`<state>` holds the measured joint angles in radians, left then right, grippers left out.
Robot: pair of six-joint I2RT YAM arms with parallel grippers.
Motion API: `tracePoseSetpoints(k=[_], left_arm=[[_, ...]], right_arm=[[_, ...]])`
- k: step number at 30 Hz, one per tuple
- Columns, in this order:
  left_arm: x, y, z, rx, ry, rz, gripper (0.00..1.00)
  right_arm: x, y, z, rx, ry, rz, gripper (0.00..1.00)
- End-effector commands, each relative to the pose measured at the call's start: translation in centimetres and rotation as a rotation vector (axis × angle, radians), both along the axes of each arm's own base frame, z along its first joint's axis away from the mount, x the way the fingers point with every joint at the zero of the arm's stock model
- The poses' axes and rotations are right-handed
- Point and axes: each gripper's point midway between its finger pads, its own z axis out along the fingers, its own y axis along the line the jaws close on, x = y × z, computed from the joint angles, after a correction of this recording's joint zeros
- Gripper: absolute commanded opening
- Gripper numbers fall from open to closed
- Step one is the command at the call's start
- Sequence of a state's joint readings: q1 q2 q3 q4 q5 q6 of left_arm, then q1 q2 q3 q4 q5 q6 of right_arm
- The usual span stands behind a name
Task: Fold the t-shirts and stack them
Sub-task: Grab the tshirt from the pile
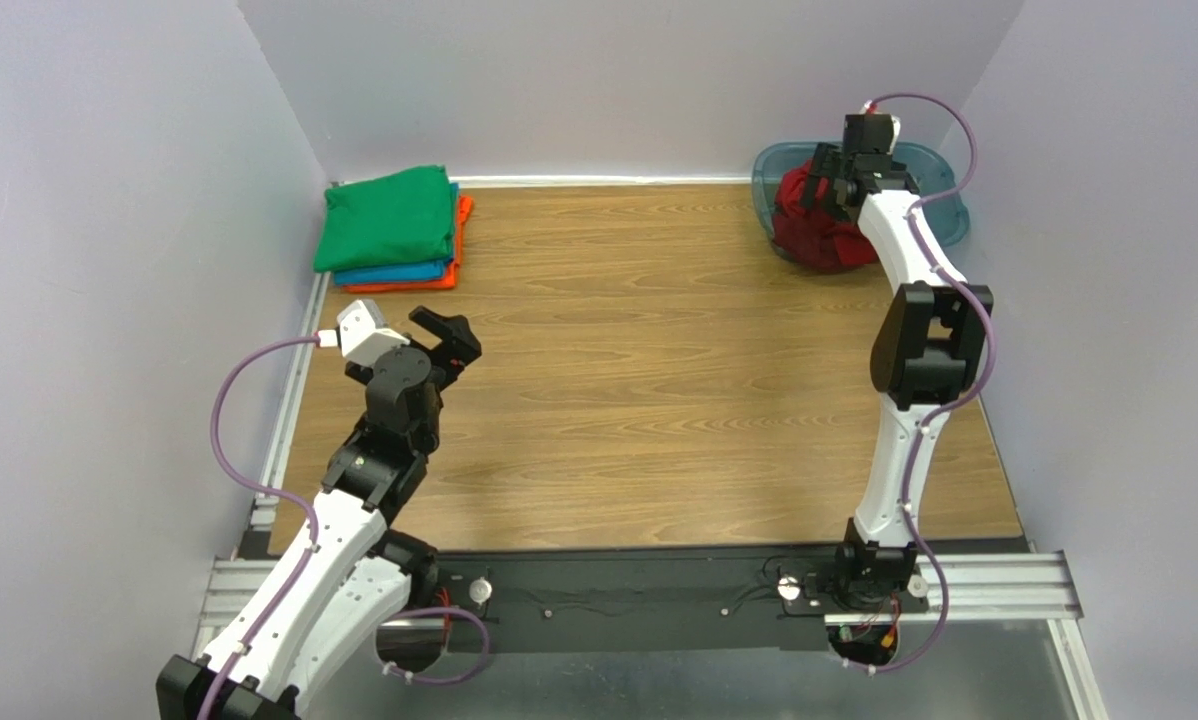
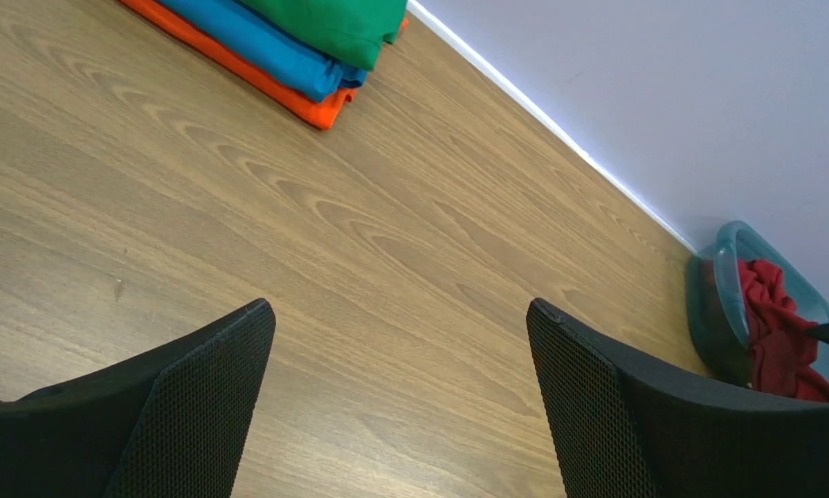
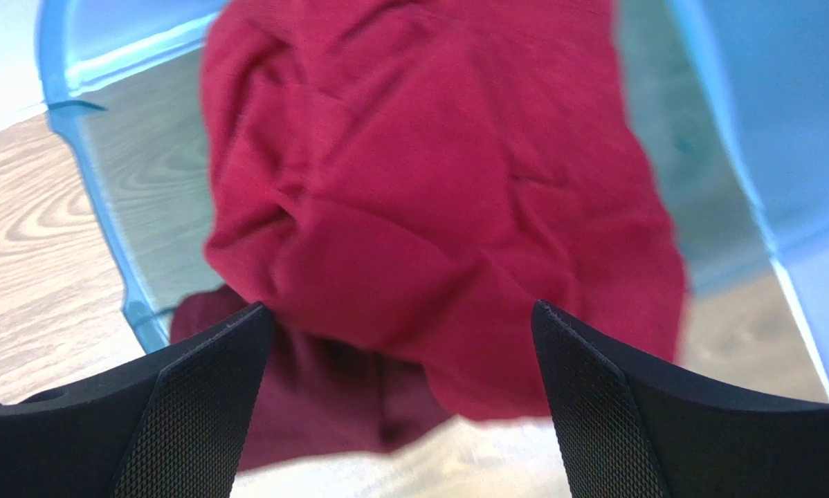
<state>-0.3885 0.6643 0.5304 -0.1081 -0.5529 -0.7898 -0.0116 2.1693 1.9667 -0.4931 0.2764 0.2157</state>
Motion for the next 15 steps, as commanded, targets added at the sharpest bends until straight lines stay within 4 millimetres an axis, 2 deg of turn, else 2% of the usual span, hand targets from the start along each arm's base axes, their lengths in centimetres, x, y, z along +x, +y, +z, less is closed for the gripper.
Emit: tracePoseSetpoints(k=[1,6,8,9,10,12,15], left_arm=[[0.5,0.4,0.6,0.005,-0.010,0.036,0.98],[0.8,0.4,-0.4,0.022,0.032,0.042,0.98],[0.9,0.4,-0.4,0.024,0.040,0.046,0.98],[1.0,0.4,-0.7,0.028,0.054,0.046,0.98],[1.0,0.4,-0.8,0.031,0.059,0.046,0.98],[1.1,0.3,-0.9,0.035,0.069,0.046,0.98],[1.3,0.3,-1.2,0.038,0.079,0.048,0.98]], right_arm=[[1.9,1.0,-1.0,0.035,0.007,0.121,1.00],[2.9,1.6,-2.4,0.083,0.010,0.143,1.00],[3.0,1.5,-2.8,0.087,0.012,0.129,0.94],[3.1,1.4,-2.9,0.085,0.013,0.119,0.89],[3.1,1.0,-3.3,0.076,0.018,0.097,0.74],[3.2,0.6,-3.1,0.066,0.012,0.071,0.51],[3.3,0.2,-2.6,0.052,0.000,0.055,0.34]])
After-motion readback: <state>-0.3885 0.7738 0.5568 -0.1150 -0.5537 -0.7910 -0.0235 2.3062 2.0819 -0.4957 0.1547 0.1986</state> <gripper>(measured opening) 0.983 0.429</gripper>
